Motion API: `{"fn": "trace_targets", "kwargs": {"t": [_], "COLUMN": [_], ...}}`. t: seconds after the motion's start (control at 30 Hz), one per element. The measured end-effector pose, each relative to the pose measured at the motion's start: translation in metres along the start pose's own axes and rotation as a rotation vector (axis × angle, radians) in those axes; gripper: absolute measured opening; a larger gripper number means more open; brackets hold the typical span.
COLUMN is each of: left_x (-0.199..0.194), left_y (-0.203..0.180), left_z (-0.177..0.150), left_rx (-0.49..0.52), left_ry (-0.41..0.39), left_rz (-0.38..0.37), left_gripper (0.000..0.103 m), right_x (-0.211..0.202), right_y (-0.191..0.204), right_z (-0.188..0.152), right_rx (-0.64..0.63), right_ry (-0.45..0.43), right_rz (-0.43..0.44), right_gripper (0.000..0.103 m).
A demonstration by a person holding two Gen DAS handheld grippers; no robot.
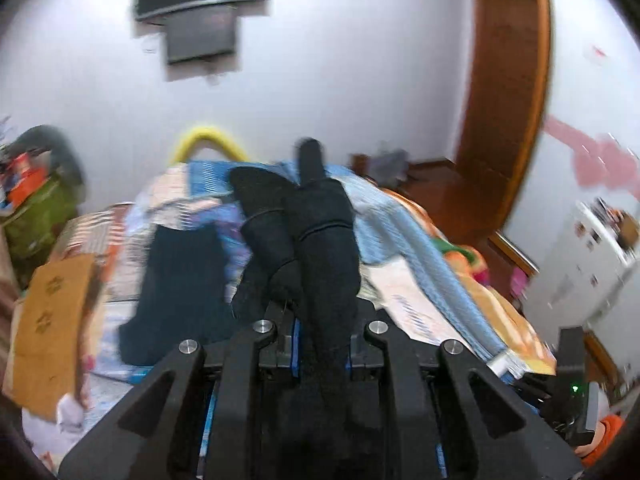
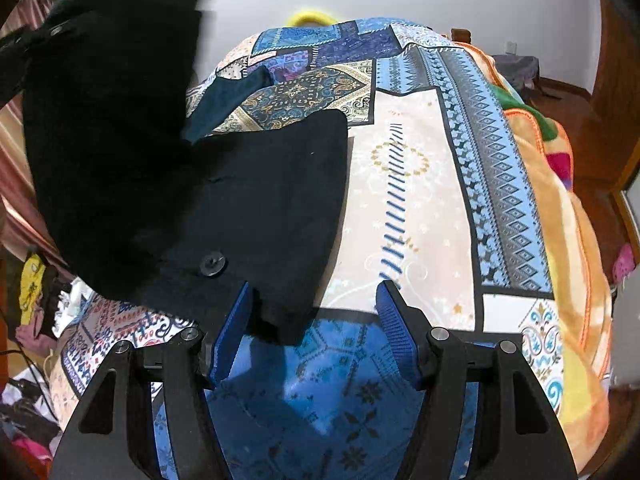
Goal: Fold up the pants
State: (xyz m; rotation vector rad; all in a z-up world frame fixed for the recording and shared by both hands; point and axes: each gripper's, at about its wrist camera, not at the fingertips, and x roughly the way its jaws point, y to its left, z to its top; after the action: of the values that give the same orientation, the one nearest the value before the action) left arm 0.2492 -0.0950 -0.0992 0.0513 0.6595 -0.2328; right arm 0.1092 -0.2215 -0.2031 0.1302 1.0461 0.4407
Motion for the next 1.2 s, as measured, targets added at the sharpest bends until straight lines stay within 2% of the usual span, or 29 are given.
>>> {"fn": "trace_targets", "kwargs": {"t": [0.13, 0.23, 0.37, 0.47, 0.53, 0.57, 0.6, 0.63, 0.67, 0.8, 0.9, 0.97, 1.03, 1.2], "left_x": [0.04, 0.061, 0.072, 0.066, 0.056, 0.05, 0.043, 0.032, 0.022, 0.017, 0.037, 0.063, 0.09, 0.143], "left_y": [-0.043, -0.068, -0.083, -0.083, -0.074, -0.069, -0.068, -0.064, -0.061, -0.037, 0.0, 0.032, 0.056, 0.099], "left_z": [-0.027, -0.054, -0.086, -0.088, -0.081, -0.077, -0.072, -0.065, -0.059, -0.034, -0.02, -0.013, -0.014, -0.034], "left_rx": [0.072, 0.121, 0.225, 0.23, 0.199, 0.169, 0.145, 0.126, 0.125, 0.105, 0.068, 0.056, 0.067, 0.082], "left_ry": [0.142, 0.239, 0.366, 0.405, 0.402, 0.39, 0.362, 0.303, 0.257, 0.209, 0.193, 0.235, 0.325, 0.443], "left_rz": [-0.118, -0.173, -0.185, -0.188, -0.233, -0.266, -0.282, -0.283, -0.273, -0.169, -0.035, 0.08, 0.139, 0.24], "left_gripper": [0.014, 0.014, 0.015, 0.018, 0.039, 0.063, 0.081, 0.084, 0.085, 0.086, 0.09, 0.09, 0.09, 0.09], "right_x": [-0.006, -0.008, -0.011, -0.015, -0.018, -0.02, -0.021, -0.023, -0.022, -0.022, -0.019, -0.016, -0.012, 0.001], "right_y": [-0.001, -0.008, -0.013, -0.012, -0.01, -0.008, -0.007, -0.005, -0.003, 0.008, 0.016, 0.02, 0.023, 0.027], "right_z": [-0.008, -0.013, -0.02, -0.024, -0.027, -0.027, -0.027, -0.027, -0.026, -0.024, -0.022, -0.021, -0.02, -0.014], "right_rx": [0.003, 0.012, 0.025, 0.032, 0.038, 0.04, 0.04, 0.037, 0.035, 0.014, -0.001, -0.005, -0.007, -0.018], "right_ry": [0.001, 0.006, 0.02, 0.014, 0.004, 0.001, -0.003, -0.008, -0.01, -0.01, -0.006, -0.002, -0.001, 0.034], "right_rz": [0.004, 0.0, -0.004, -0.007, 0.007, 0.013, 0.019, 0.024, 0.026, 0.054, 0.069, 0.08, 0.084, 0.088], "right_gripper": [0.06, 0.06, 0.06, 0.06, 0.06, 0.06, 0.06, 0.06, 0.06, 0.06, 0.06, 0.06, 0.06, 0.06]}}
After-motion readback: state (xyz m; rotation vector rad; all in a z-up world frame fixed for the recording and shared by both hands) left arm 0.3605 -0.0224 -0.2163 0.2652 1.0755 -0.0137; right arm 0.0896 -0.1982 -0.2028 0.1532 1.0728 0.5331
